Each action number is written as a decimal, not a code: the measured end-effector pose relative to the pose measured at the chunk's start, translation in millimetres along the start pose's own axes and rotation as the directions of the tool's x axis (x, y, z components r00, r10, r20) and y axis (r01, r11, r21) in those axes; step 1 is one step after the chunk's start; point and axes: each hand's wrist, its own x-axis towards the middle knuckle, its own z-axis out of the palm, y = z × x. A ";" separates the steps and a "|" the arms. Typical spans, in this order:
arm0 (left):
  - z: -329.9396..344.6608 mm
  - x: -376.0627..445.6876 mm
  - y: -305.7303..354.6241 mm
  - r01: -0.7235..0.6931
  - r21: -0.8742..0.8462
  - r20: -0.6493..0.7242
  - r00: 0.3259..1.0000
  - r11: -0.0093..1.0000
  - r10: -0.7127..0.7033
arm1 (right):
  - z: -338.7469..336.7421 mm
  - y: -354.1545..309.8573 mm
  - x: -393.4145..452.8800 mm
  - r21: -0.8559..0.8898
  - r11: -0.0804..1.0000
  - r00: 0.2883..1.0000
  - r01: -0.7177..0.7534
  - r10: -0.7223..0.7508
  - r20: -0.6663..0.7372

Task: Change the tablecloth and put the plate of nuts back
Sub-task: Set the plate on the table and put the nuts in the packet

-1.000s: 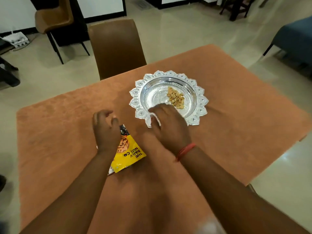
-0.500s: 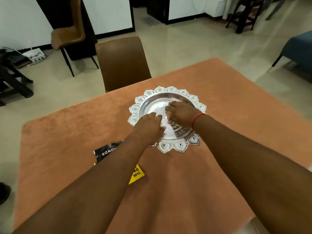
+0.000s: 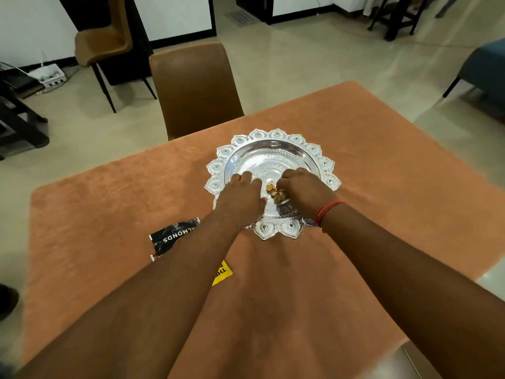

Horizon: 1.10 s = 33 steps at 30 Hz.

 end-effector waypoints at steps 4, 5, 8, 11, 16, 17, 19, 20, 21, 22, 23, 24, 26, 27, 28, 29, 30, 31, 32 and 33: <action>1.0 0.3 2.8 0.007 -0.001 -0.013 1.000 1.000 -0.007 | -4.1 -5.4 3.8 0.045 0.999 1.000 -0.027 0.027 0.000; 1.8 0.6 2.7 0.001 -0.011 -0.019 1.000 1.000 -0.001 | -5.0 -6.8 5.1 0.054 0.998 0.999 -0.032 0.032 0.005; 4.2 2.1 5.5 -0.034 -0.160 -0.069 0.997 0.987 0.023 | -5.5 -8.8 8.1 0.119 0.988 0.995 -0.097 0.097 0.003; -1.3 5.1 18.6 0.102 -0.592 -0.142 0.963 0.799 -0.228 | -6.9 -9.6 9.4 0.392 0.881 0.951 -0.266 0.306 -0.043; -17.8 18.0 38.4 0.354 -0.862 0.484 0.788 -0.362 -0.382 | -21.7 -33.5 10.9 0.765 0.579 0.874 -0.283 0.484 -0.043; -20.2 18.6 37.7 0.330 -0.771 0.561 0.758 -0.545 -0.333 | -26.3 -40.0 11.7 0.759 0.596 0.898 -0.261 0.439 -0.036; -22.0 17.6 32.9 0.295 -0.657 0.636 0.712 -0.694 -0.299 | -34.3 -50.9 14.9 0.618 0.764 0.966 -0.189 0.256 -0.021; -21.6 17.0 30.7 0.296 -0.653 0.643 0.703 -0.697 -0.303 | -37.3 -55.0 16.8 0.504 0.852 0.987 -0.142 0.161 0.006; -21.1 16.7 28.8 0.307 -0.664 0.639 0.706 -0.682 -0.305 | -40.9 -57.0 18.8 0.405 0.910 0.995 -0.092 0.094 0.014; -21.3 16.9 27.0 0.317 -0.676 0.630 0.717 -0.665 -0.298 | -44.8 -56.7 20.8 0.361 0.931 0.998 -0.059 0.065 -0.005; -21.6 17.5 24.6 0.316 -0.680 0.618 0.734 -0.662 -0.284 | -48.6 -53.7 22.0 0.382 0.923 0.996 -0.048 0.073 -0.052; -22.3 18.0 21.7 0.310 -0.672 0.611 0.746 -0.673 -0.266 | -52.9 -48.8 21.8 0.447 0.893 0.986 -0.055 0.119 -0.115; -25.6 18.6 14.5 0.299 -0.631 0.616 0.754 -0.716 -0.227 | -56.0 -31.3 21.2 0.528 0.845 0.939 -0.088 0.246 -0.238; -26.5 18.6 10.2 0.312 -0.626 0.622 0.753 -0.715 -0.216 | -53.5 -20.3 20.8 0.517 0.844 0.923 -0.144 0.303 -0.236; -26.6 18.9 6.3 0.330 -0.634 0.625 0.751 -0.700 -0.212 | -48.3 -9.0 20.8 0.485 0.846 0.921 -0.223 0.346 -0.181; -26.2 19.0 3.3 0.342 -0.644 0.626 0.750 -0.684 -0.215 | -41.1 0.2 20.4 0.421 0.857 0.928 -0.298 0.364 -0.083; -25.1 20.0 1.3 0.346 -0.657 0.625 0.747 -0.670 -0.227 | -32.9 5.6 19.9 0.333 0.874 0.931 -0.355 0.363 0.038; -24.3 21.3 0.0 0.341 -0.665 0.624 0.743 -0.665 -0.242 | -25.3 7.6 18.3 0.234 0.893 0.922 -0.384 0.356 0.155; -24.3 22.1 -0.7 0.337 -0.670 0.623 0.740 -0.661 -0.254 | -18.1 6.4 17.0 0.149 0.910 0.907 -0.388 0.348 0.239; -24.3 22.8 -1.4 0.336 -0.673 0.623 0.737 -0.659 -0.260 | -12.0 2.5 16.5 0.094 0.923 0.900 -0.374 0.336 0.277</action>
